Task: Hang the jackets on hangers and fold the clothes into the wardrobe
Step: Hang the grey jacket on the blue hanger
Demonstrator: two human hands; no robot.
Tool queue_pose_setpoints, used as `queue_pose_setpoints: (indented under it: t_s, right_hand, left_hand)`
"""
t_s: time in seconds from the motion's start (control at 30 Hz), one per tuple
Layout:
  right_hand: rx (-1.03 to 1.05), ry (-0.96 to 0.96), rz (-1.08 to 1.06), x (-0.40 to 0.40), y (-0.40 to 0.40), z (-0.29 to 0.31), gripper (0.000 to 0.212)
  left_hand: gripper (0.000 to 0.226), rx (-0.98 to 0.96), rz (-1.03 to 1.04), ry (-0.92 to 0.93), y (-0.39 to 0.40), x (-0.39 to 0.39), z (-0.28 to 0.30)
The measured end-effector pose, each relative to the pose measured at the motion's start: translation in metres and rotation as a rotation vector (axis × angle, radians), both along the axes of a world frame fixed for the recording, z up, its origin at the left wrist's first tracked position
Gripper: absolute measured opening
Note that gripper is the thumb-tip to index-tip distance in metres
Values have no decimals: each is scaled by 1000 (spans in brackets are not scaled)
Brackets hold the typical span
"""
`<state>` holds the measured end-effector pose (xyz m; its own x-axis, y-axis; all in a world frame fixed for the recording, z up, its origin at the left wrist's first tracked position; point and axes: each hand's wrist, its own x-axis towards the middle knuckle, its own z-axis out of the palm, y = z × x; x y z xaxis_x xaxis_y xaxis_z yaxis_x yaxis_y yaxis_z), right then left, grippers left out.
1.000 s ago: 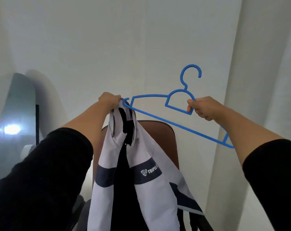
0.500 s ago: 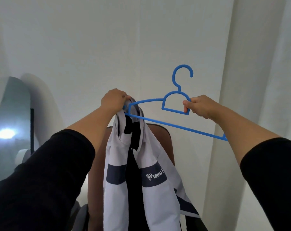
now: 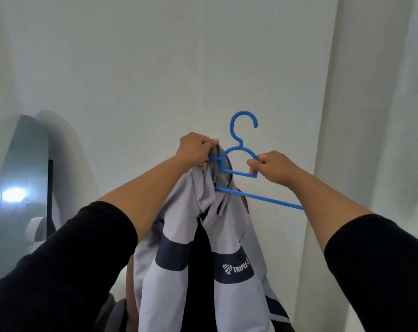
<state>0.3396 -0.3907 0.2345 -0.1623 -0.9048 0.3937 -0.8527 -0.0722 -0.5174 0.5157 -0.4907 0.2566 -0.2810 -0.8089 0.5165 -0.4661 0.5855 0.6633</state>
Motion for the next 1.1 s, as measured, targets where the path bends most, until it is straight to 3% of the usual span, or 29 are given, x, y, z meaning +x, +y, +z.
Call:
queue_pose_setpoints:
  t_s: [0.13,0.23,0.33,0.47,0.53,0.73,0.83,0.93,1.1]
  right_hand:
    - [9,-47,32,11,-1,-3,37]
    - [-36,-164,40,11,-1,-5,38]
    - [-87,-287,46,11,-1,-7,37]
    - [-144,-355,50,6,-4,-7,37]
    - [-150,-351,56,5,-5,-7,36]
    - [-295,-106,-22,6,-19,-1,28]
    - [-485,202,-243,3,-24,-16,45]
    - [-642,313,-251,9,-23,-45,43]
    - [-514,365,-203,28,-30,-89,48]
  left_hand:
    - [35,-21,-75,4,11,-20,3]
    - [43,-155,-12,-117,12,-26,6]
    - [45,-195,15,-124,11,-29,14]
    - [36,-212,-74,-432,15,-24,24]
    - [27,-293,-135,-443,14,-20,26]
    - [23,-349,0,-328,0,-19,22]
    - [22,-368,132,-276,-13,-11,19]
    - [21,-371,237,-223,-19,-4,22]
    - [22,-477,301,-210,-12,-9,41]
